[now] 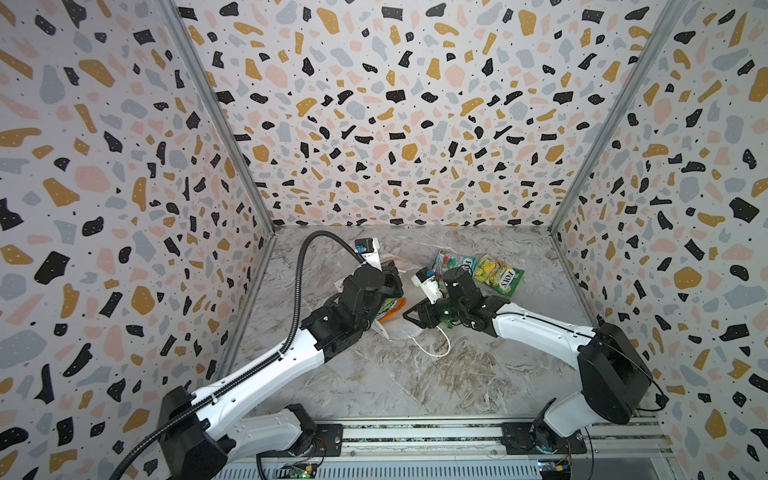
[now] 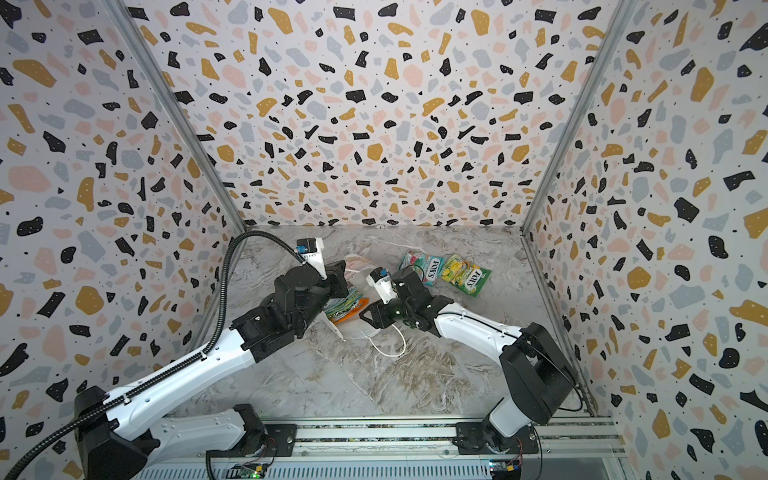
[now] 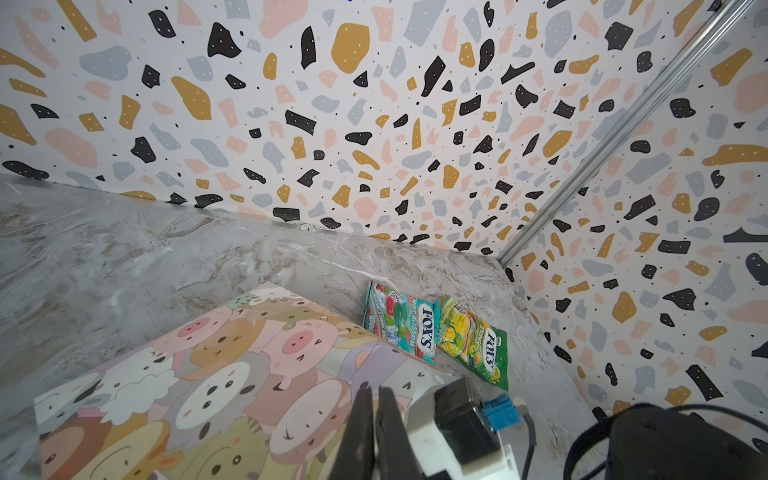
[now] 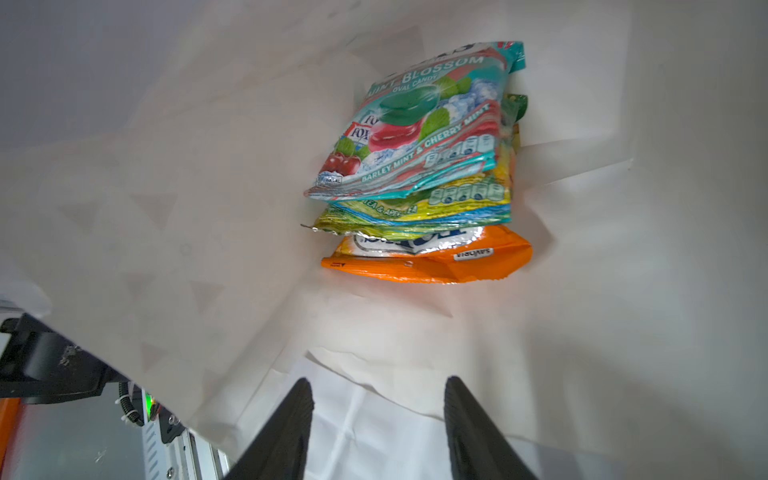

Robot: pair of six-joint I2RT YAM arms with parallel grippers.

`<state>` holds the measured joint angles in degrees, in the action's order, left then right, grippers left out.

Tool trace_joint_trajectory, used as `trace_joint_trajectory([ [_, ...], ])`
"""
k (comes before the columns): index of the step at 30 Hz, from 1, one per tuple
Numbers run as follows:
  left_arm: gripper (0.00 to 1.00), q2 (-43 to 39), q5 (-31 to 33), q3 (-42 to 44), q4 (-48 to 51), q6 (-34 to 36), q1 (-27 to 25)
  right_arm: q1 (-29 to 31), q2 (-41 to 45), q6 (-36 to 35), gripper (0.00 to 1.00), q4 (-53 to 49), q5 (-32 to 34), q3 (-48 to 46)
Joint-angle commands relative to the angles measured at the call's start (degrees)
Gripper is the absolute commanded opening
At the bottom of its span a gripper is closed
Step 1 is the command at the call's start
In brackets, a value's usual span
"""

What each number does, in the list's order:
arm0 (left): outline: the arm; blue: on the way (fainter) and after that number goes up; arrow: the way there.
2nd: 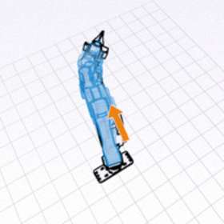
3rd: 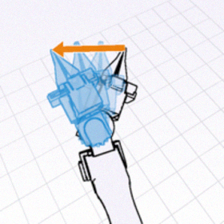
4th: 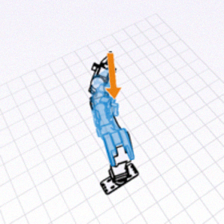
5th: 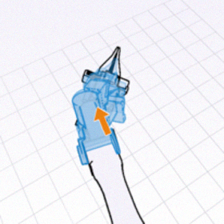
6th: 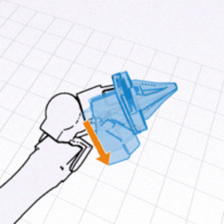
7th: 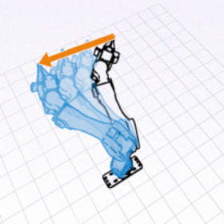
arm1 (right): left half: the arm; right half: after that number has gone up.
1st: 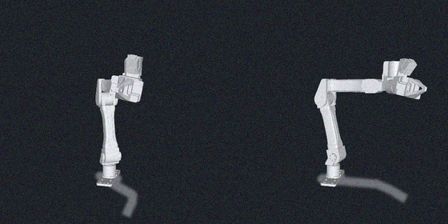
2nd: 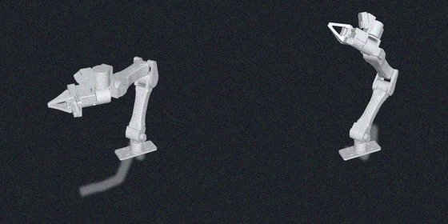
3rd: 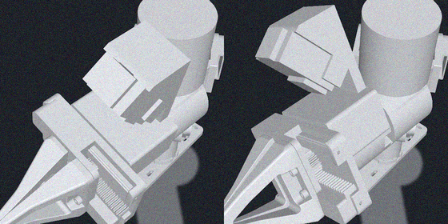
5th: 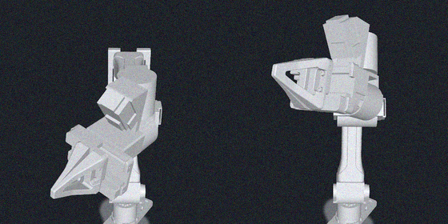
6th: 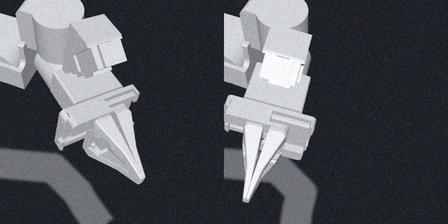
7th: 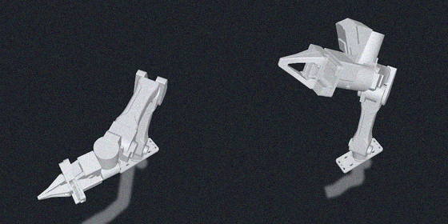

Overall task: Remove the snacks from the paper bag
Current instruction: 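Move the right gripper back to the bag opening, then reach the right gripper into the bag and grasp the teal Mint Blossom pack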

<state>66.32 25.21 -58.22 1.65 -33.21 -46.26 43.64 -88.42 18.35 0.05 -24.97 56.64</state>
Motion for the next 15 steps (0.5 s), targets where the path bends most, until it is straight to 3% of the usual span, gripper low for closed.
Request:
trace_joint_trajectory([
  [1,0.00,0.3,1.3,-0.4,-3.3,-1.0,0.0,2.6,2.2,0.9,0.52,-1.5,4.0,1.2],
  [9,0.00,0.4,1.3,-0.4,-3.6,-1.9,0.0,6.6,-0.9,9.0,0.46,2.8,7.1,0.9],
  [15,0.00,0.1,0.0,0.0,-2.9,-0.8,0.0,6.6,-2.6,21.4,0.44,10.8,7.2,0.9],
])
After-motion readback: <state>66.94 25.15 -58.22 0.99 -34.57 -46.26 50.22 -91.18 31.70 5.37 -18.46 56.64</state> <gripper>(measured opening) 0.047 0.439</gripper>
